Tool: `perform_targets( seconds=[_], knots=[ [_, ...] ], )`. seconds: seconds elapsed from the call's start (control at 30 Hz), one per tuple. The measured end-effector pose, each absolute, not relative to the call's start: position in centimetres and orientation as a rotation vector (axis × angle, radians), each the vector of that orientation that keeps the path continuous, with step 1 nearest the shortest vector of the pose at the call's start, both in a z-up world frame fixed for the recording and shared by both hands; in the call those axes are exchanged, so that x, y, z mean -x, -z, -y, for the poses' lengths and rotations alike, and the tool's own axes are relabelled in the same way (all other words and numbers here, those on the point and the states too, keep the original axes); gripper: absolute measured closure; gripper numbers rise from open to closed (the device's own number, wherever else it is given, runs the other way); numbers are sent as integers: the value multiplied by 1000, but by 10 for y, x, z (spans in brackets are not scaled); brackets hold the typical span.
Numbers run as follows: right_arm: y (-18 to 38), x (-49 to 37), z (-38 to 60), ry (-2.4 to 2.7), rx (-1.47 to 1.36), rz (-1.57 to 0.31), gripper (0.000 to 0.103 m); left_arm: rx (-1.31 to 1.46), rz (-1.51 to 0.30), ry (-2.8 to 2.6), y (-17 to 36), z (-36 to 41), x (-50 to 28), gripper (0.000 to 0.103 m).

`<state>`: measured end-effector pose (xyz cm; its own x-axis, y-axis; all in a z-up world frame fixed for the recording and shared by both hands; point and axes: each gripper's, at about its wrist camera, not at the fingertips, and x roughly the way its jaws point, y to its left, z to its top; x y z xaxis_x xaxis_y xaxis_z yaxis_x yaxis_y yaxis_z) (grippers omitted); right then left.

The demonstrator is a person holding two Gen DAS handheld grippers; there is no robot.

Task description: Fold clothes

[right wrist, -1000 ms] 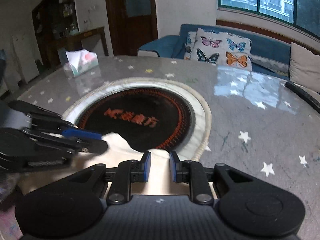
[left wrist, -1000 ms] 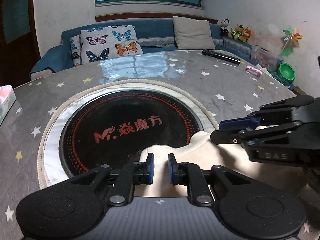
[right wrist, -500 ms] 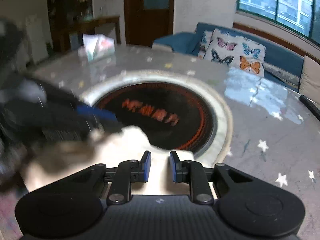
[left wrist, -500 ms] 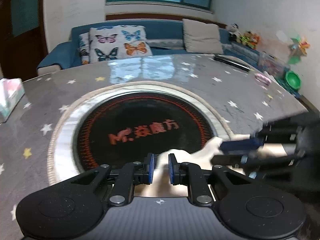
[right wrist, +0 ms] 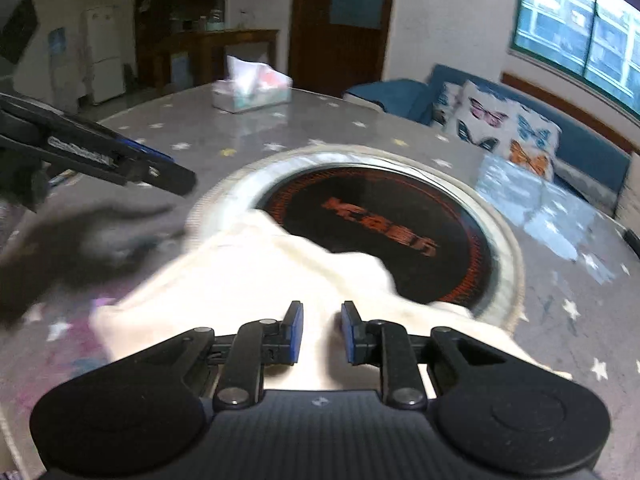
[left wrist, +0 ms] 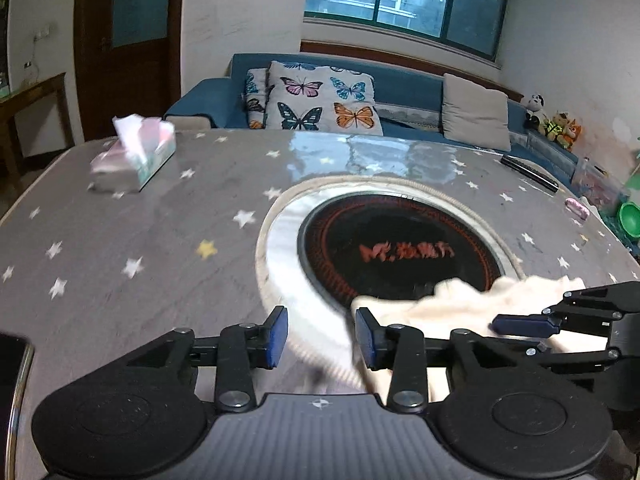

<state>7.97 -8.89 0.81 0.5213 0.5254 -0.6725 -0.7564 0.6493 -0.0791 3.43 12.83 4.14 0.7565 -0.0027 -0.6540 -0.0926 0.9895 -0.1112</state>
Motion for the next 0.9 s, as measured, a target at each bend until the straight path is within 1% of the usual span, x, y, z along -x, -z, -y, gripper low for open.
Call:
perform_targets(
  seconds=[0.1, 0.23, 0.3, 0.37, 0.47, 0.57, 0.63, 0.7, 0.73, 0.8, 0.87, 0.9],
  knots=[
    [-13, -58, 82, -845, 403, -634, 84, 164, -716, -71, -37, -136, -23, 58],
    [-7, -31, 64, -903, 466, -599, 84, 210, -729, -74, -34, -139, -21, 57],
    [-2, -21, 55, -904, 515, -566, 84, 223, -731, -63, -34, -137, -21, 55],
    [-2, -16, 52, -902, 535, -546, 84, 231, -731, -53, -35, -134, -20, 53],
    [-5, -14, 51, -909, 533, -540, 84, 241, -727, -49, -36, -131, -20, 47],
    [-8, -12, 50, -915, 530, -534, 85, 247, -741, -45, -34, -127, -21, 46],
    [-10, -11, 50, -920, 528, -531, 85, 253, -747, -43, -32, -125, -23, 43],
    [-12, -9, 49, -928, 527, -528, 85, 258, -750, -48, -31, -125, -22, 33],
    [-13, -7, 50, -946, 529, -535, 84, 260, -750, -52, -30, -126, -21, 32],
    [-14, -2, 51, -982, 534, -547, 80, 266, -752, -61, -30, -127, -19, 30],
    [-15, 3, 52, -1018, 538, -559, 65, 292, -761, -69, -29, -131, -21, 28],
    [-16, 6, 52, -1036, 540, -565, 64, 304, -765, -68, -28, -131, -22, 28]
  ],
)
